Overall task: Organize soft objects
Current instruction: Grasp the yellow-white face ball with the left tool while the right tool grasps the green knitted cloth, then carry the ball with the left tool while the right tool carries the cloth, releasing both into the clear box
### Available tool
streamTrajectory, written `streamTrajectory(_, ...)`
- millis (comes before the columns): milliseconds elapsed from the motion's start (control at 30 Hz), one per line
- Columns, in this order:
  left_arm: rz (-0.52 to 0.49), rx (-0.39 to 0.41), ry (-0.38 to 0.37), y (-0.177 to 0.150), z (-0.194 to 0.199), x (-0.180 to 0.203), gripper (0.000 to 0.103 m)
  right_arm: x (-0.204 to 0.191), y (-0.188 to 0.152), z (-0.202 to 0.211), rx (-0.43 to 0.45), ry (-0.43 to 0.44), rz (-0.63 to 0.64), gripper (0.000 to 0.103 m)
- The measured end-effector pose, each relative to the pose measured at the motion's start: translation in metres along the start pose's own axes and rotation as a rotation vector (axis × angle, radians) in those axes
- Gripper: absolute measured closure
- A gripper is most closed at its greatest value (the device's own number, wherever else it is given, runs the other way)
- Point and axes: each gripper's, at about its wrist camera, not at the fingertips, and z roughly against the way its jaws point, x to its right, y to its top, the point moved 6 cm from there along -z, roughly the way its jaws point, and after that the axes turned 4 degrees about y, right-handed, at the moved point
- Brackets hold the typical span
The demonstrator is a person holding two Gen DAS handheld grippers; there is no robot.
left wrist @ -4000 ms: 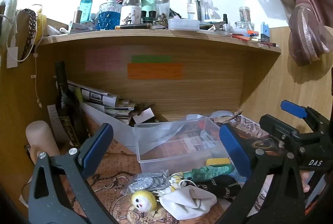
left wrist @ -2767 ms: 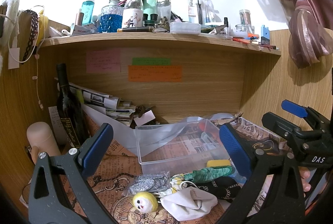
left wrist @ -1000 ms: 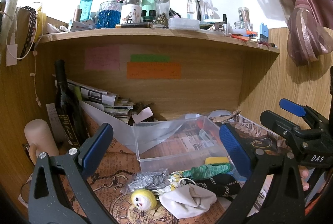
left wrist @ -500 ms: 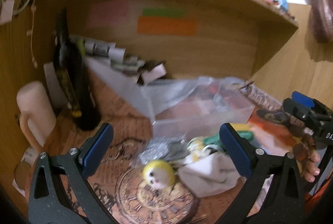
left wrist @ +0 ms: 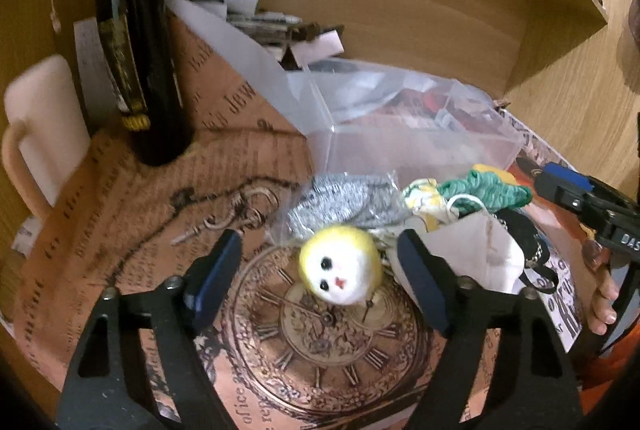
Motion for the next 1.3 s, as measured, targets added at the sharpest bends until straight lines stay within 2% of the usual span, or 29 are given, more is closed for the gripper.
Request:
streamTrajectory(133,-0.003,-0.037,-0.03,-0.005,-0.012,0.004,0.031,-0.007,-0.003,-0.014,-0.039,0.027,0.019,0.043)
streamTrajectory(333,0.02,-0.096,-0.057,-0.014,-0.032,0.001,0.032,-0.012,-0.006,-0.034,-0.094,0.027,0.043,0.044)
streamTrajectory(433,0.025,-0.11,-0.075,-0.016,-0.037,0.001,0.045,-0.009,-0.008,-0.044,-0.124,0.023,0.044,0.044)
streamTrajectory(500,0.021,-0.114,-0.101,-0.017,-0.035,0.003,0.057,-0.009,-0.009,-0.049,-0.136,0.017,0.052,0.044)
streamTrajectory(600,0.011,-0.107,-0.1,-0.018,-0.033,0.005,0.058,-0.011,-0.011,-0.055,-0.155,0.024,0.07,0.045)
streamTrajectory(733,0.005,-0.086,-0.098,-0.015,-0.027,0.005,0.058,-0.013,-0.015,-0.059,-0.178,0.043,0.08,0.078)
streamTrajectory(833,0.005,-0.054,-0.089,-0.01,-0.016,0.003,0.058,-0.013,-0.014,-0.054,-0.162,0.044,0.08,0.088)
streamTrajectory(900,0.008,-0.027,-0.079,-0.005,-0.008,0.001,0.058,-0.013,-0.011,-0.048,-0.141,0.051,0.069,0.09)
streamTrajectory(1167,0.013,0.088,-0.046,0.027,0.016,-0.002,0.058,-0.017,0.012,-0.013,-0.023,0.072,0.065,0.092)
streamTrajectory(1300,0.009,0.144,-0.055,0.047,0.025,0.003,0.058,-0.021,0.027,0.004,0.042,0.063,0.082,0.092)
